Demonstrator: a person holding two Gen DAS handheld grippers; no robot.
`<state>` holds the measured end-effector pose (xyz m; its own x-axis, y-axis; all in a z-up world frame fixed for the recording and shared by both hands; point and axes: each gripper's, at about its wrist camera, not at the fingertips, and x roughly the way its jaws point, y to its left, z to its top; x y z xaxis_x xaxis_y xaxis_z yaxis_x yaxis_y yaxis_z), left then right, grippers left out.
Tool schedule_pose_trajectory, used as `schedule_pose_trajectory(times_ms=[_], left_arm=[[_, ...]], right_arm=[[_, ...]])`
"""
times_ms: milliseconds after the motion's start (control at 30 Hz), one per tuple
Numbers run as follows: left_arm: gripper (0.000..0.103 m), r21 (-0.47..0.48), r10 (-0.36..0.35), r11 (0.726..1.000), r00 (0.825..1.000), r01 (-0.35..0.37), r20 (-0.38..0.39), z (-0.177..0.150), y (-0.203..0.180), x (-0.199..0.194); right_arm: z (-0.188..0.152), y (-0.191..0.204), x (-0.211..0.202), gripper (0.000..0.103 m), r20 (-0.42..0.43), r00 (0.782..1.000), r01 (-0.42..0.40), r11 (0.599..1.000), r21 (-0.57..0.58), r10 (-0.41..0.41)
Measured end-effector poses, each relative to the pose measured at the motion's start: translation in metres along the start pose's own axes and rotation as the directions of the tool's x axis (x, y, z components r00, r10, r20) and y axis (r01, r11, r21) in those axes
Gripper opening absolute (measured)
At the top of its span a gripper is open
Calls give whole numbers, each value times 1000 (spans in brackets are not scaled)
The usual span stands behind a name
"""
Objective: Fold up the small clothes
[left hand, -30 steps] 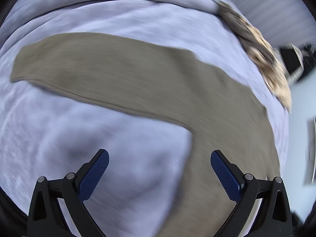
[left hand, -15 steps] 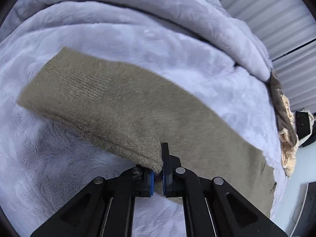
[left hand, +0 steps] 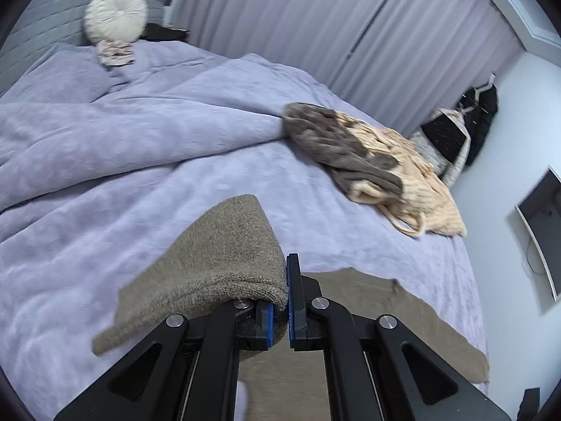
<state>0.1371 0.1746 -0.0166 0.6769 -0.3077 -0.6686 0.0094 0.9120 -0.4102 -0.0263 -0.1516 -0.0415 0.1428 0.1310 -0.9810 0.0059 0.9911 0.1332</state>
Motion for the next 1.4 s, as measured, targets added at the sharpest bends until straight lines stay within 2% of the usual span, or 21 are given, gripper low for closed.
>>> schedule_pose_trajectory(times_ms=[100, 200, 300, 433, 467, 500, 533, 567, 600, 633, 700, 800, 867, 967, 1067, 1100, 1200, 1267, 1333, 1367, 1400], left_arm=[[6, 97, -68, 992, 995, 74, -68, -16, -71, 34], [6, 157, -100, 979, 980, 128, -174, -52, -126, 74], [6, 237, -22, 968, 965, 86, -263, -95, -162, 117], [7, 328, 150, 945, 910, -16, -387, -142, -179, 157], [7, 336, 164, 942, 901, -21, -402, -150, -178, 158], [9, 342, 171, 939, 898, -24, -406, -155, -178, 154], [29, 348, 173, 937, 899, -24, -402, -157, -178, 146], [45, 352, 175, 935, 904, -29, -390, -156, -178, 138], [80, 353, 176, 935, 916, -41, -360, -154, -174, 124], [94, 354, 179, 934, 927, -54, -329, -150, -169, 111], [94, 357, 179, 932, 939, -66, -295, -139, -153, 86], [94, 335, 250, 929, 933, -156, -259, -126, -115, 58], [94, 310, 306, 925, 916, -221, -260, -120, -82, 52], [94, 282, 401, 903, 869, -323, -290, -122, -29, 57], [94, 304, 458, 878, 833, -369, -309, -140, -2, 60], [94, 318, 471, 870, 824, -376, -315, -146, 1, 65], [94, 361, 493, 853, 809, -376, -322, -161, 7, 78], [94, 382, 517, 834, 806, -398, -289, -167, 5, 84], [94, 365, 537, 823, 808, -436, -245, -164, 6, 88], [94, 348, 547, 818, 807, -458, -223, -161, 7, 89], [94, 333, 559, 812, 804, -479, -206, -160, 9, 89]], right_arm=[[1, -30, -2, 99, 10, 1000, -1, 999, 51, 0], [-5, -64, 0, 99, 5, 1000, 10, 993, 120, -10], [-13, -90, 8, 99, -20, 1000, 22, 985, 174, -19], [-23, -116, 17, 99, -54, 998, 48, 975, 218, -37], [-24, -118, 17, 99, -58, 998, 51, 974, 221, -39], [-23, -122, 17, 99, -61, 997, 53, 973, 224, -41], [-26, -124, 17, 99, -59, 997, 61, 973, 223, -50], [-25, -126, 17, 99, -55, 997, 66, 973, 220, -56], [-22, -128, 18, 99, -49, 997, 72, 974, 216, -63], [-16, -127, 17, 99, -40, 997, 75, 975, 208, -68], [-6, -123, 17, 99, -20, 997, 83, 980, 184, -80], [12, -108, 26, 99, 18, 995, 97, 991, 94, -100], [26, -89, 32, 99, 46, 992, 115, 993, 8, -116], [56, -49, 45, 99, 124, 983, 156, 974, -164, -137], [85, -7, 60, 99, 226, 962, 222, 918, -329, -151], [93, 10, 67, 99, 272, 950, 257, 885, -388, -157], [107, 42, 85, 98, 361, 914, 357, 793, -494, -187], [115, 58, 106, 96, 403, 887, 427, 728, -536, -224], [123, 67, 131, 78, 410, 877, 461, 675, -575, -250], [123, 66, 138, 30, 394, 885, 450, 674, -586, -248], [128, 64, 142, 7, 355, 907, 406, 699, -589, -228]])
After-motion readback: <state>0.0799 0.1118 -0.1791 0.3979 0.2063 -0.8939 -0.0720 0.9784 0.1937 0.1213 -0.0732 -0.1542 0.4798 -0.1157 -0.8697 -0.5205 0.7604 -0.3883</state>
